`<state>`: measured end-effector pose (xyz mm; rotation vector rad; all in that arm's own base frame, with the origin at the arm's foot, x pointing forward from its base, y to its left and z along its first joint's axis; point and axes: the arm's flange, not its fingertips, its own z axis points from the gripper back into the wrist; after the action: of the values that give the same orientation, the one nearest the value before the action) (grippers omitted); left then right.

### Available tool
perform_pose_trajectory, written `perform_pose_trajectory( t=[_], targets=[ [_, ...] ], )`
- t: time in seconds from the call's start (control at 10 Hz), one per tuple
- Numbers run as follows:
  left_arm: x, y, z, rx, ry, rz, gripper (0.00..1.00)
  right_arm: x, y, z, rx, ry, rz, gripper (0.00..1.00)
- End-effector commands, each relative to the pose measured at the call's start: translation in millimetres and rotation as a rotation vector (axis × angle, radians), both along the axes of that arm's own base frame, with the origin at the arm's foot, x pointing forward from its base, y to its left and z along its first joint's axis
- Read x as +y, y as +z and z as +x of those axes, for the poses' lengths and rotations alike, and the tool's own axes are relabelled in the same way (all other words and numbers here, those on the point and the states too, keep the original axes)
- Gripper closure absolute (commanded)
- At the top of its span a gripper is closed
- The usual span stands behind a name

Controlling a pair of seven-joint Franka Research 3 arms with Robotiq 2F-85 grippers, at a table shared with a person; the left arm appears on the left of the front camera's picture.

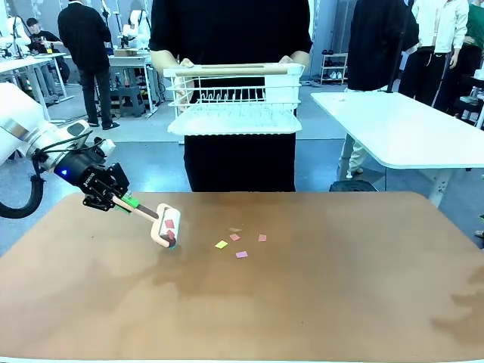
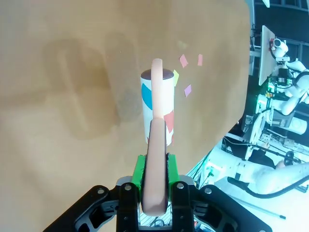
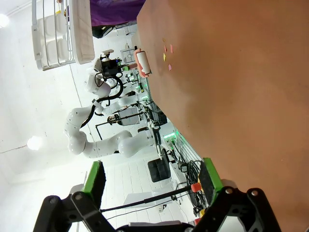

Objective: Clean the table.
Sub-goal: Clean the table with the Lint Roller when the human lifts the Dish drying rack.

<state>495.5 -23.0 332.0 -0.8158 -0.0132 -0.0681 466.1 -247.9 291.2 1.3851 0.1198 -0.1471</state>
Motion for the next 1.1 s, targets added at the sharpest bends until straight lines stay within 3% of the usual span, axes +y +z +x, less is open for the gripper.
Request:
perform_pose_trajectory(
  t=[0.0, 0.4, 1.0],
  targets=[
    [1.7, 1.7, -6.0, -0.006, 0.012, -0.001, 0.78, 1.0, 2.3, 0.7, -0.004, 0.001, -0.006, 0.0],
    [-10.9, -13.1, 41.6, 0.028, -0.063, 0.026, 0.78, 1.0, 2.3, 0.7, -0.004, 0.001, -0.006, 0.0],
    [-26.3, -40.1, 59.6, 0.049, -0.111, 0.024, 0.78, 1.0, 2.3, 0.7, -0.004, 0.001, -0.006, 0.0]
  ],
)
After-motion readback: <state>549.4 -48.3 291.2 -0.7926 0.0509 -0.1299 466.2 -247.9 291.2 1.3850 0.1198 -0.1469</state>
